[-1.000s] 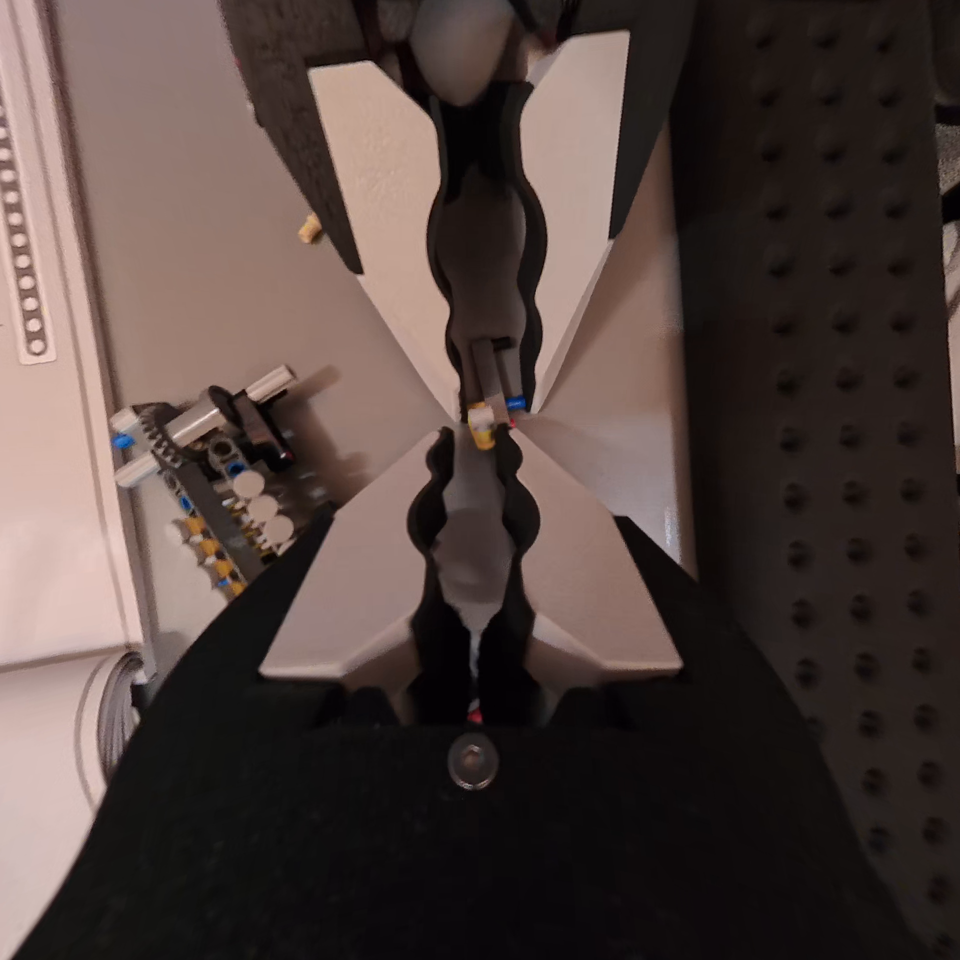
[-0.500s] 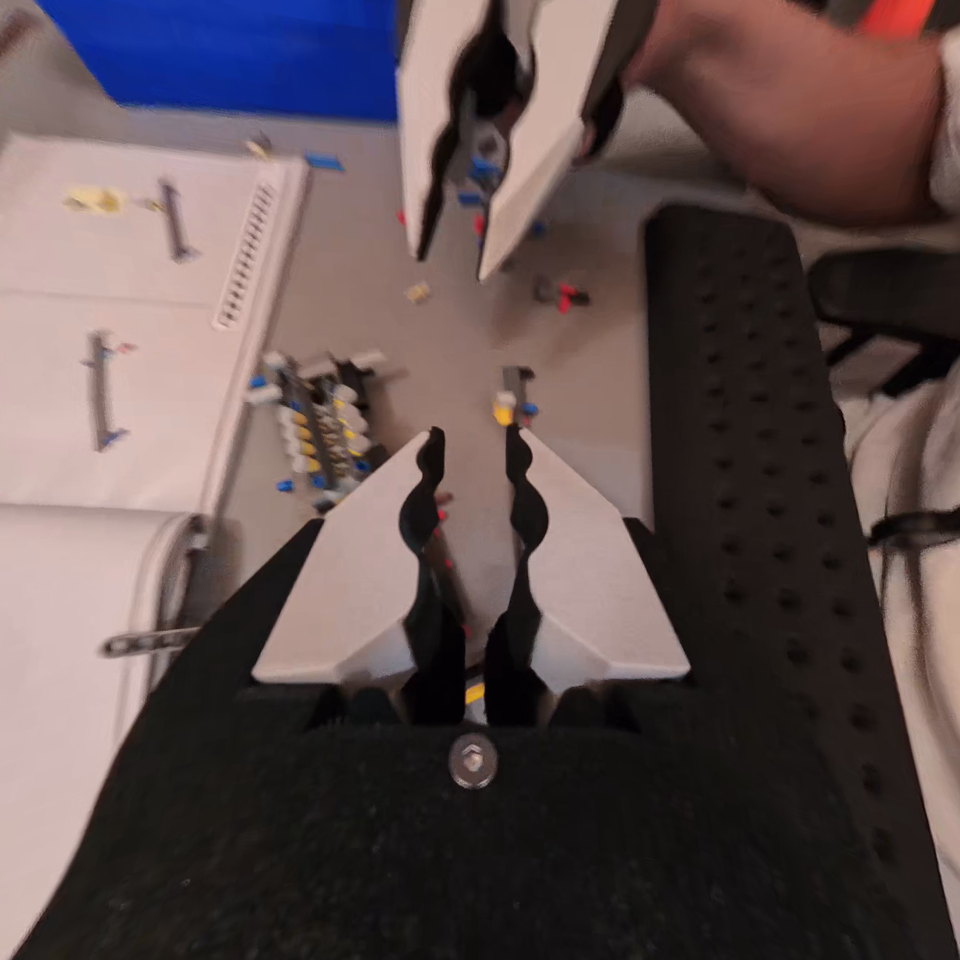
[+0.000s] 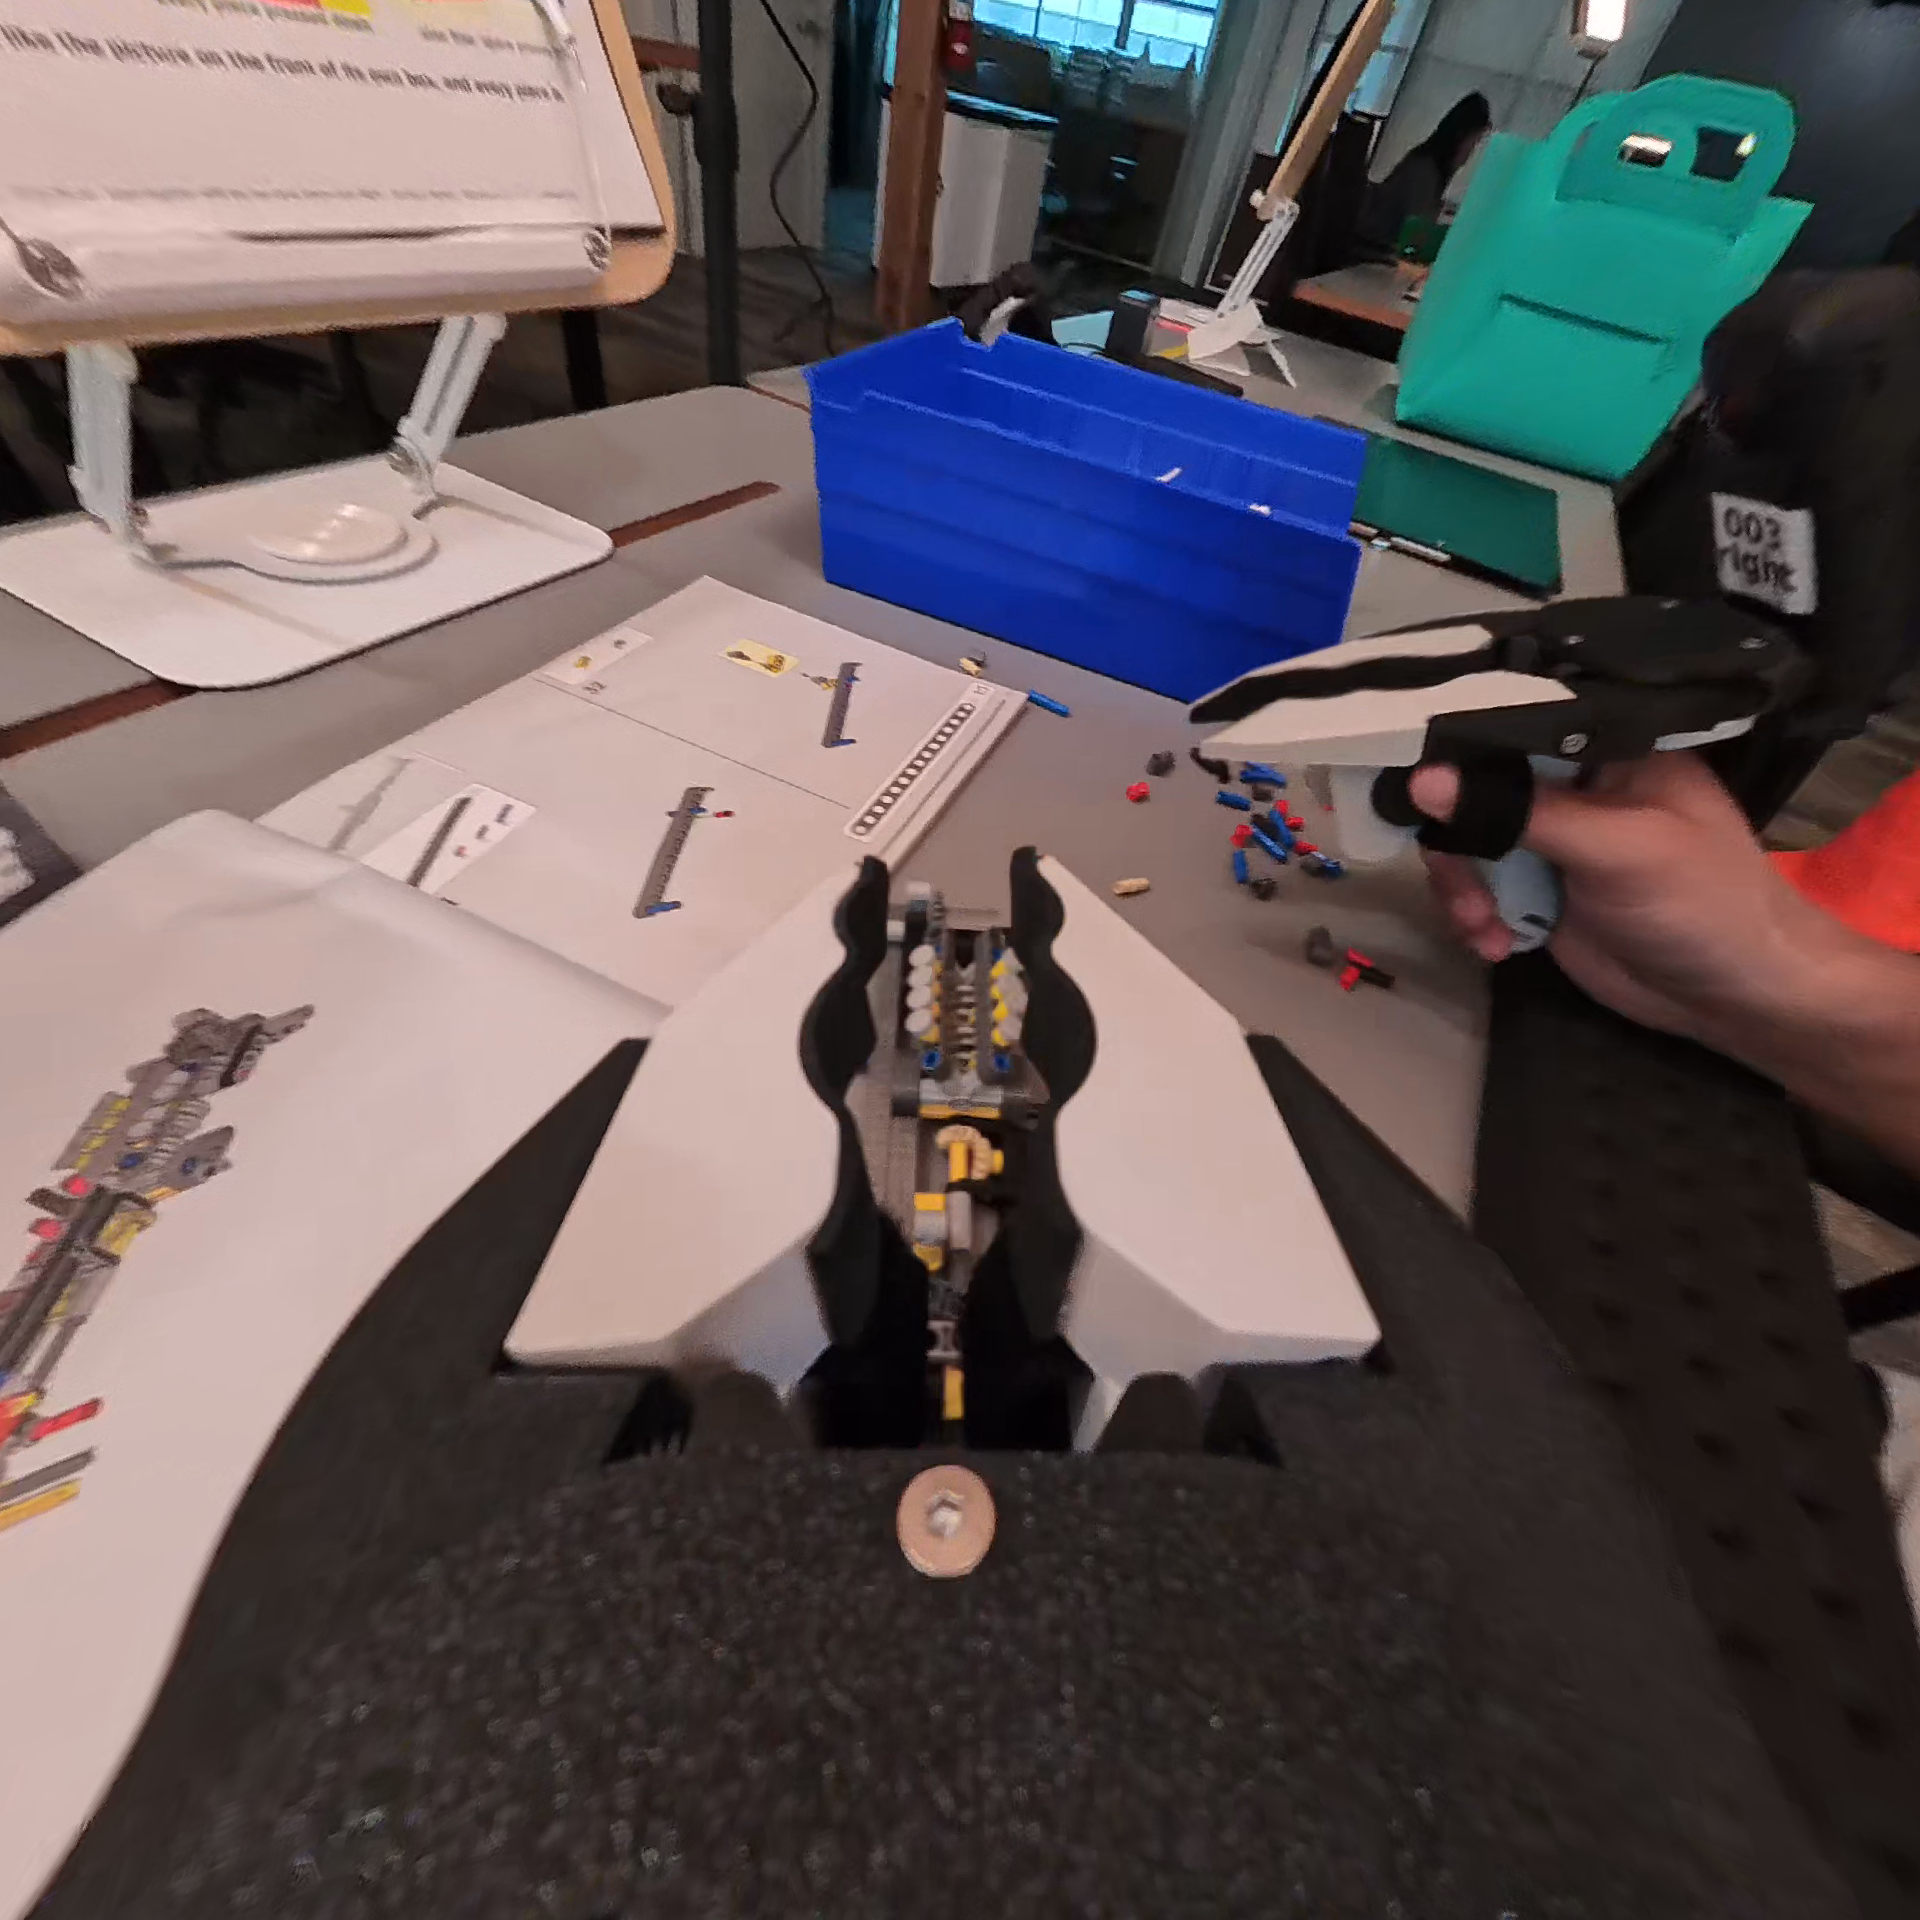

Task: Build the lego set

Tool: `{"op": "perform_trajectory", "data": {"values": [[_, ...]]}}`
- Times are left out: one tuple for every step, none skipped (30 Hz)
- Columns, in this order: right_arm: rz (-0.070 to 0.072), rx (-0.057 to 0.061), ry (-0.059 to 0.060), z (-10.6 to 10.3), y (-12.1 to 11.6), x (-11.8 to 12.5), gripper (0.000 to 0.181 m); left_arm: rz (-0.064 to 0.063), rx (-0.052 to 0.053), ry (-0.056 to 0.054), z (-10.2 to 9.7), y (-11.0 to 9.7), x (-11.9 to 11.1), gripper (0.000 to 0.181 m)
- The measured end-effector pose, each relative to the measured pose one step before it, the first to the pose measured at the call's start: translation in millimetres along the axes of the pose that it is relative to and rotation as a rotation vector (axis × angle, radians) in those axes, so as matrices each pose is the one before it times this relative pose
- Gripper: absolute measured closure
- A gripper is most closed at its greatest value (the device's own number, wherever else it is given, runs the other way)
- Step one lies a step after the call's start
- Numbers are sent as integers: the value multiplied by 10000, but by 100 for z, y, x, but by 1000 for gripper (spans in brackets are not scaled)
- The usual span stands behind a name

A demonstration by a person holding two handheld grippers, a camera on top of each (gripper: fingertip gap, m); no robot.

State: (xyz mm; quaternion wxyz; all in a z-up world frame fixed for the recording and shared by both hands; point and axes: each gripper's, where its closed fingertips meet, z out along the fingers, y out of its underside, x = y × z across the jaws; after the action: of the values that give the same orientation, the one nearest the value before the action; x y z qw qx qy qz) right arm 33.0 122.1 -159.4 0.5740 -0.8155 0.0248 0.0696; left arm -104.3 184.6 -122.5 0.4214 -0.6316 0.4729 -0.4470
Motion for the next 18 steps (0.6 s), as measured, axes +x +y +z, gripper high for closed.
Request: {"op": "perform_trajectory", "data": {"values": [[-168,243,107,-156,-342,86,161,-205,-76,94,-22,-89,185,159],[-108,95,-2,63,2,-65,164,-74,-14,-11,-30,-97,61,159],[-39,-182,-47,191,335,-67,164,71,-56,-43,-4,94,13,159],[-6,-121,-77,136,168,-106,164,166,-111,-108,31,249,-103,159],[-24,52,-6,45,-83,-22,164,208,-152,-143,101,352,-210,159],[-20,62,48,-20,-110,104,164,184,-195,-106,180,402,-223,158],[12,38,3,15,-71,95,165,90,-206,24,332,310,-116,158],[60,16,-50,29,-12,21,165,-103,-193,177,525,70,-3,158],[89,-5,-69,43,45,1,165,-283,-348,260,768,-53,115,156],[82,0,-27,10,27,69,165,-280,-617,332,1010,8,302,151],[60,59,3,-67,-66,95,166,-117,-897,311,1266,199,358,143],[60,79,1,-102,-119,75,166,193,-988,103,1398,85,118,136],[46,78,-49,-98,-75,-9,167,388,-721,-349,1416,-531,-505,132],[8,72,-121,-42,-80,-130,167,482,-376,-529,1339,-1097,-713,132],[-17,50,-97,82,-40,-74,168,571,-233,-249,1392,-1267,-282,130],[9,-5,-51,43,11,10,169,455,-303,27,1525,-1061,43,125],[42,-20,-59,15,27,34,169,314,-432,167,1682,-749,172,123],[105,38,-19,-49,-21,149,169,226,-371,148,1755,-762,74,124]]}}
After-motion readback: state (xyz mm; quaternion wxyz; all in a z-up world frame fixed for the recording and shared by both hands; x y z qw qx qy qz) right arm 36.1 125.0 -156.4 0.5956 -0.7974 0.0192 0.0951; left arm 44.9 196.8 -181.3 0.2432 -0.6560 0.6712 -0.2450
